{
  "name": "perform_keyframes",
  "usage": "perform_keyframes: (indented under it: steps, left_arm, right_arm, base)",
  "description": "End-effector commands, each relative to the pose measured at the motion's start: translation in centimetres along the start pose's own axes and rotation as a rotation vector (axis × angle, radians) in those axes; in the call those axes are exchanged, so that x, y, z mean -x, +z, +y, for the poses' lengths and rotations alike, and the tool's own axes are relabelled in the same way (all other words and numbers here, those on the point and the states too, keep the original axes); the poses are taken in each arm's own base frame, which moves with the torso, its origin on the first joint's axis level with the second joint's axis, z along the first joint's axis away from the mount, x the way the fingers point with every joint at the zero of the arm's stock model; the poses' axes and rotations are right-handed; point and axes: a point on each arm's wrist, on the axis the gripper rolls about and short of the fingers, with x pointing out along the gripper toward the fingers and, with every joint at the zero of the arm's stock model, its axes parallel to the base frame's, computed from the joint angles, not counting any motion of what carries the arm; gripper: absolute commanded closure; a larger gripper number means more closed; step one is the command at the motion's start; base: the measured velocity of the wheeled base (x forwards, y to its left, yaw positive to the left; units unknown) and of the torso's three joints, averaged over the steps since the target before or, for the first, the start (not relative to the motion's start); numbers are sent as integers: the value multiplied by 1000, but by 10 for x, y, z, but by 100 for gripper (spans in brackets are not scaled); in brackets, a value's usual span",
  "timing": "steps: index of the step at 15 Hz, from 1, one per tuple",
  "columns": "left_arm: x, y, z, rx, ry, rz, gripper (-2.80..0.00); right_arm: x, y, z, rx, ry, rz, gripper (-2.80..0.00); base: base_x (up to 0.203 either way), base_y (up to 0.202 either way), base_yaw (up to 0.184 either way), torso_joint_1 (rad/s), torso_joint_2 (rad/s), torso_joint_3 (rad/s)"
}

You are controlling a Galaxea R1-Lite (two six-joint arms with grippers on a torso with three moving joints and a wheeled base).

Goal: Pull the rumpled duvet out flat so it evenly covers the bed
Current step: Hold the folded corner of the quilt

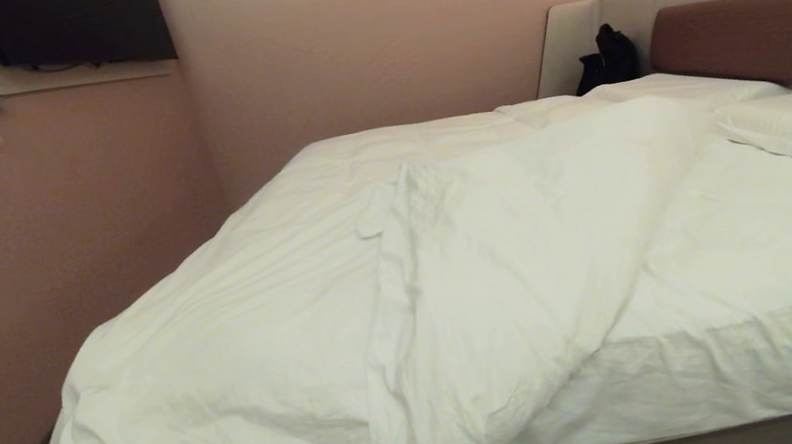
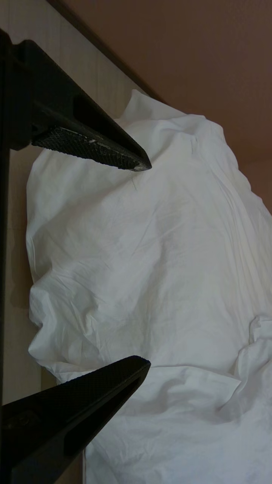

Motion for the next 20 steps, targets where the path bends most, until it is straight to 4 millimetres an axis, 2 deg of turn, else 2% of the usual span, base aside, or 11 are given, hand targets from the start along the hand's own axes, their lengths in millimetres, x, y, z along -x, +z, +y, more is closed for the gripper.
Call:
perform_keyframes:
  steps: [1, 8, 20]
  left_arm:
    - [0, 0, 0, 0, 0, 0, -280]
    - [0, 0, 0, 21, 2, 0, -280]
    - [0, 0, 0, 51, 6, -2, -280]
  right_arm:
    - [0, 0, 0, 0, 1, 0, 0]
    - [0, 0, 0, 0, 1, 0, 0]
    - [0, 0, 0, 1, 1, 0, 0]
  base:
    - [0, 0, 0, 0, 0, 0]
    - [0, -9, 1, 0, 0, 0]
    - [0, -188, 0, 4, 2, 1]
